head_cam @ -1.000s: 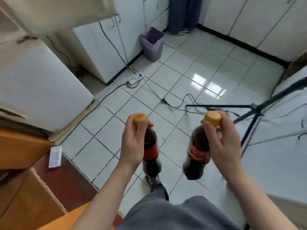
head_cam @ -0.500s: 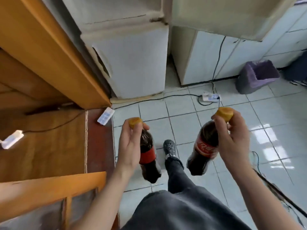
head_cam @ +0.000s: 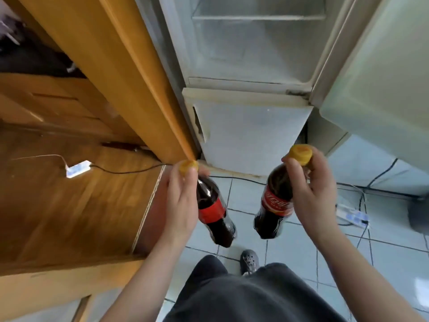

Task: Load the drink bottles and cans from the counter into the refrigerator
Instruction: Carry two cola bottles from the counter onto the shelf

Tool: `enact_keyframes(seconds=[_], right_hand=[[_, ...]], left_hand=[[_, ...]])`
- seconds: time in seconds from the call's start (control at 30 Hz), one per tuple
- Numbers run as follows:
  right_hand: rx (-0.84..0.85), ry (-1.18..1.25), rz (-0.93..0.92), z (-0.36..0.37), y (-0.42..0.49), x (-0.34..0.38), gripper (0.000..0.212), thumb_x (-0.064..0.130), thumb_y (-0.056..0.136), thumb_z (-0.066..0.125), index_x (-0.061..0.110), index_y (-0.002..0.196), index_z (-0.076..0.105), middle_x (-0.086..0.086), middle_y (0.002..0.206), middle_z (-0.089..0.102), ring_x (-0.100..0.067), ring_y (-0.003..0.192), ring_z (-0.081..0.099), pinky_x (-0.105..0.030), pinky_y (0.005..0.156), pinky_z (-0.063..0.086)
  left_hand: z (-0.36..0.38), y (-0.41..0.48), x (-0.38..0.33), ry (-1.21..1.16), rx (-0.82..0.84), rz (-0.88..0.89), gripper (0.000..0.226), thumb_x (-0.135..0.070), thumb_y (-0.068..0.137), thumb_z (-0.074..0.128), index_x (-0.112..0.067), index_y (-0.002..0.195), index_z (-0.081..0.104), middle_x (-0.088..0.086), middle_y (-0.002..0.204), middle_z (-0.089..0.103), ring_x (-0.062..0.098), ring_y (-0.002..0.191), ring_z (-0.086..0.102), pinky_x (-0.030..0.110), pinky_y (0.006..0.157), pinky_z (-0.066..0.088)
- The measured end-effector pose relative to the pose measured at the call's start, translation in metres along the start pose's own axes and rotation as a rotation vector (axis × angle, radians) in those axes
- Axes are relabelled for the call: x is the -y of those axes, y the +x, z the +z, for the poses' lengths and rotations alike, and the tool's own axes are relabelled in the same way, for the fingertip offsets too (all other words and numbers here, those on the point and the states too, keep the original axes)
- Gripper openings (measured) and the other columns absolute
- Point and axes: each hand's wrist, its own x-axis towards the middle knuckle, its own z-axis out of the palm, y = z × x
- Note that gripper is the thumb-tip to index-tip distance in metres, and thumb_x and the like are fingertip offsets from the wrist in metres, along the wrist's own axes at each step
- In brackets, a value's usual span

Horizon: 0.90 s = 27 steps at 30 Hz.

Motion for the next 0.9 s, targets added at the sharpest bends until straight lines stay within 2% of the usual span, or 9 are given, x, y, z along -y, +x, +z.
enact_keyframes(seconds=[0.1,0.2,0.33,0.43,0.5,0.57,0.67,0.8,0.9], right_hand=[[0.022,0.056,-0.001,0.009,0.041,0.003,0.005,0.028,0.089,0.051,0.032,0.086,0.053,0.006,0.088,0.061,-0.017,0.089,0.057,-0.031,0.079,0.047],[-0.002,0.066,-0.013,0.021,0.079,0.003,0.004,0.036,0.087,0.049,0.037,0.086,0.053,0.003,0.090,0.062,-0.018,0.091,0.058,-0.032,0.080,0.047],[-0.036,0.031,-0.036,0.038,0.133,-0.002,0.012,0.042,0.085,0.049,0.032,0.086,0.054,0.004,0.088,0.062,-0.017,0.090,0.058,-0.033,0.080,0.047],[-0.098,0.008,-0.060,0.051,0.180,-0.007,0.008,0.044,0.083,0.050,0.037,0.085,0.054,0.018,0.083,0.058,-0.006,0.083,0.054,-0.022,0.076,0.041],[-0.130,-0.049,-0.091,0.060,0.214,-0.006,0.010,0.045,0.083,0.049,0.037,0.088,0.053,0.022,0.082,0.055,-0.005,0.082,0.051,-0.022,0.075,0.038],[-0.169,-0.097,-0.139,0.070,0.248,0.000,0.012,0.045,0.084,0.049,0.036,0.090,0.053,0.022,0.085,0.056,-0.009,0.084,0.052,-0.026,0.076,0.040],[-0.221,-0.140,-0.199,0.082,0.299,0.014,0.013,0.044,0.086,0.048,0.033,0.092,0.054,0.016,0.090,0.059,-0.016,0.088,0.056,-0.034,0.078,0.045],[-0.388,-0.103,-0.282,0.088,0.362,0.036,0.004,0.037,0.090,0.049,0.038,0.093,0.052,0.010,0.088,0.058,-0.019,0.087,0.058,-0.041,0.079,0.048],[-0.491,-0.029,-0.322,0.090,0.401,0.056,0.006,0.034,0.091,0.049,0.039,0.093,0.052,0.013,0.090,0.058,-0.021,0.089,0.060,-0.044,0.080,0.049]], left_hand=[[0.008,0.033,-0.012,-0.009,-0.010,0.032,0.019,-0.052,0.088,0.039,-0.049,0.084,0.058,-0.008,0.087,0.067,-0.002,0.076,0.061,0.005,0.065,0.044],[0.017,0.074,-0.017,-0.030,-0.003,0.061,0.018,-0.051,0.088,0.040,-0.051,0.083,0.058,-0.009,0.085,0.067,0.001,0.074,0.062,0.009,0.064,0.046],[0.035,0.143,-0.017,-0.045,0.043,0.120,0.019,-0.052,0.089,0.040,-0.051,0.087,0.059,-0.010,0.088,0.068,0.000,0.080,0.063,0.007,0.068,0.045],[0.051,0.208,-0.021,-0.087,0.118,0.143,0.023,-0.055,0.088,0.042,-0.041,0.088,0.061,-0.007,0.089,0.069,0.008,0.084,0.064,0.017,0.074,0.049],[0.060,0.253,-0.030,-0.105,0.166,0.188,0.030,-0.054,0.088,0.044,-0.028,0.091,0.060,-0.008,0.087,0.069,0.007,0.082,0.064,0.013,0.072,0.047],[0.067,0.296,-0.045,-0.138,0.220,0.234,0.026,-0.050,0.089,0.046,-0.027,0.093,0.058,-0.010,0.086,0.070,0.002,0.080,0.064,0.010,0.069,0.046],[0.073,0.356,-0.076,-0.174,0.298,0.324,0.020,-0.050,0.088,0.043,-0.038,0.090,0.059,-0.002,0.087,0.067,0.012,0.082,0.064,0.016,0.073,0.049],[0.080,0.425,-0.113,-0.204,0.356,0.450,0.032,-0.046,0.090,0.041,-0.019,0.096,0.057,-0.002,0.087,0.067,0.006,0.084,0.062,0.012,0.074,0.046],[0.089,0.462,-0.141,-0.242,0.408,0.466,0.023,-0.045,0.089,0.043,-0.028,0.093,0.058,0.000,0.087,0.068,0.014,0.084,0.064,0.015,0.075,0.048]])
